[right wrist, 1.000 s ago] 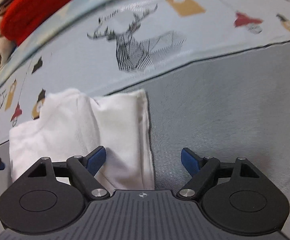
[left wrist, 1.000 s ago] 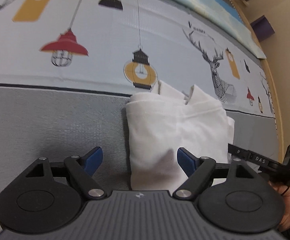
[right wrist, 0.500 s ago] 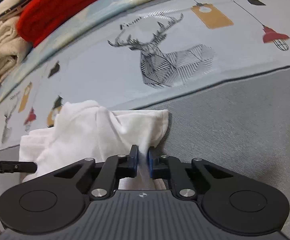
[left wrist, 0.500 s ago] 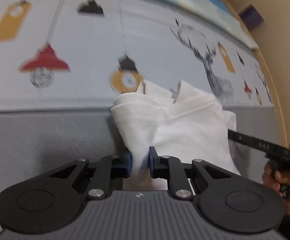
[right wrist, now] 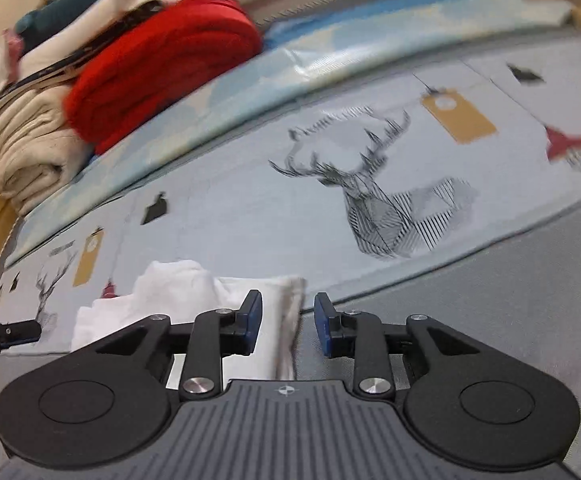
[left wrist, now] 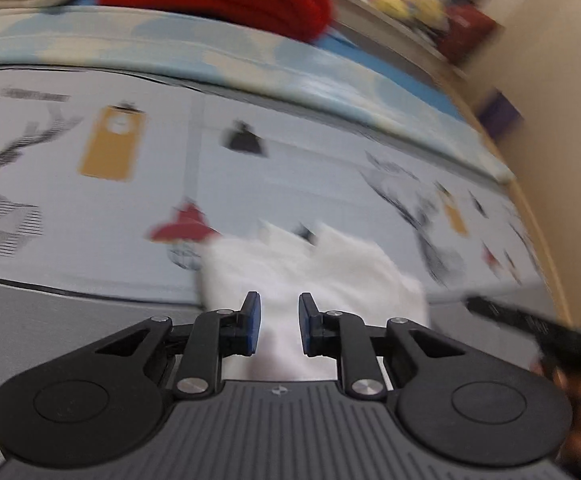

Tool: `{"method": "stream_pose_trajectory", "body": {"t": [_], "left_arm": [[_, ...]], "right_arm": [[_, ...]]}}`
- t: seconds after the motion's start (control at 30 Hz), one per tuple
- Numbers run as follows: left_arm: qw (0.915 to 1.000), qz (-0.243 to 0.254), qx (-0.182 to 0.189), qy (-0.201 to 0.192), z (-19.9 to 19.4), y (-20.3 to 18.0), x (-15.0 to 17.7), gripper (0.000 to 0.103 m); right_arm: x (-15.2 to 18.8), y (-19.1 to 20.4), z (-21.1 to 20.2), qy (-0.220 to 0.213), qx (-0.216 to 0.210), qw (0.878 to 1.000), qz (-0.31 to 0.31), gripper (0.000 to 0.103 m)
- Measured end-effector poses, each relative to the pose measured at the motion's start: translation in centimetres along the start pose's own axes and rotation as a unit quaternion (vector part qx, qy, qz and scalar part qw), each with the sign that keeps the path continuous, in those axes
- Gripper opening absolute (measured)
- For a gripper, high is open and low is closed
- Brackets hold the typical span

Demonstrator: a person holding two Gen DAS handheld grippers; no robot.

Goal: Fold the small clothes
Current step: 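Lift both open tools away from the folded shirt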

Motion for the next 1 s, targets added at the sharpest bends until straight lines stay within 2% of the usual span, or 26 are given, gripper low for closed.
{"method": "stream_pose_trajectory", "body": {"t": [0.07, 0.1, 0.13, 0.17, 0.2, 0.27, 0.3, 0.33, 0.43, 0.5, 0.53, 0.57, 0.6, 0.67, 0.7, 0.77, 0.83, 0.87, 0.97, 1.0], "left_arm": [[0.9983, 0.035, 0.025, 0.039, 0.5, -1.4, 1.9, 0.021], [0.996, 0.055, 0.022, 0.067, 1.0, -1.7, 3.3, 0.021], [0.9929, 0.072, 0.007, 0.095, 1.7, -1.6, 4.6, 0.022], [0.9864, 0.093, -0.028, 0.133, 2.5, -0.8, 6.5, 0.023], [0.9796, 0.107, -0.062, 0.158, 3.1, 0.0, 8.0, 0.029], [0.9797, 0.103, -0.085, 0.149, 3.0, 0.2, 8.2, 0.038], [0.9811, 0.096, -0.091, 0.141, 2.6, 0.1, 7.7, 0.038], [0.9831, 0.092, -0.095, 0.126, 2.0, -0.2, 7.2, 0.037], [0.9886, 0.094, -0.066, 0.098, 1.0, -1.3, 6.0, 0.036], [0.9879, 0.093, -0.044, 0.117, 1.1, -1.8, 6.9, 0.037], [0.9842, 0.1, -0.043, 0.139, 1.5, -1.7, 7.9, 0.038], [0.977, 0.12, -0.055, 0.168, 1.9, -1.3, 9.3, 0.042], [0.9707, 0.151, -0.07, 0.173, 2.1, -1.3, 10.1, 0.061], [0.9632, 0.191, -0.1, 0.16, 1.9, -1.5, 9.9, 0.073], [0.9624, 0.197, -0.106, 0.154, 1.4, -1.7, 9.6, 0.073], [0.9611, 0.208, -0.129, 0.128, -0.1, -1.9, 8.2, 0.073], [0.9619, 0.213, -0.152, 0.081, -2.0, -2.1, 6.1, 0.077], [0.9656, 0.205, -0.151, 0.054, -3.4, -2.6, 4.9, 0.084], [0.9744, 0.181, -0.133, -0.011, -6.9, -4.6, 2.6, 0.088], [0.9753, 0.177, -0.13, -0.025, -8.0, -5.1, 2.3, 0.093]], "right_arm": [[0.5, 1.1, -0.4, 0.016, -0.039, 0.999, -0.013, 0.031], [1.1, 1.6, -0.5, 0.032, -0.056, 0.998, -0.021, 0.031], [1.9, 1.9, -0.5, 0.052, -0.067, 0.996, -0.033, 0.032], [3.0, 2.2, -0.3, 0.08, -0.066, 0.993, -0.056, 0.033], [4.6, 2.1, 0.2, 0.116, -0.046, 0.988, -0.089, 0.034], [7.4, 1.1, 1.0, 0.174, 0.009, 0.974, -0.146, 0.034], [8.3, 0.4, 1.2, 0.193, 0.036, 0.967, -0.163, 0.034], [8.4, 0.1, 1.2, 0.194, 0.044, 0.965, -0.169, 0.034], [6.7, 0.4, 0.2, 0.161, 0.017, 0.977, -0.137, 0.034], [6.0, 0.7, -0.5, 0.146, -0.007, 0.981, -0.126, 0.035], [6.3, 0.9, -0.5, 0.15, -0.013, 0.98, -0.13, 0.036], [6.9, 0.8, -0.5, 0.165, -0.014, 0.977, -0.137, 0.036], [7.7, 0.7, -0.1, 0.185, -0.009, 0.971, -0.149, 0.04], [9.3, 0.3, 0.3, 0.216, 0.023, 0.956, -0.195, 0.044], [9.3, 0.1, 0.3, 0.214, 0.034, 0.954, -0.206, 0.046], [8.2, -0.2, -0.3, 0.195, 0.043, 0.959, -0.199, 0.046], [6.2, -0.3, -1.4, 0.153, 0.058, 0.967, -0.194, 0.048], [5.3, -0.2, -2.1, 0.128, 0.064, 0.97, -0.197, 0.048], [2.0, 0.5, -4.7, 0.056, 0.082, 0.976, -0.193, 0.053], [0.8, 0.9, -6.0, 0.027, 0.084, 0.979, -0.182, 0.059]]}}
Point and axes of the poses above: each gripper's, at about its wrist camera, not at the fingertips, and z roughly the way its jaws point, y to its left, x to its underside, the point moved 8 cm from there along z, roughly the way its jaws point, and after that the axes turned 11 degrees about -y, right-handed, at the moved point
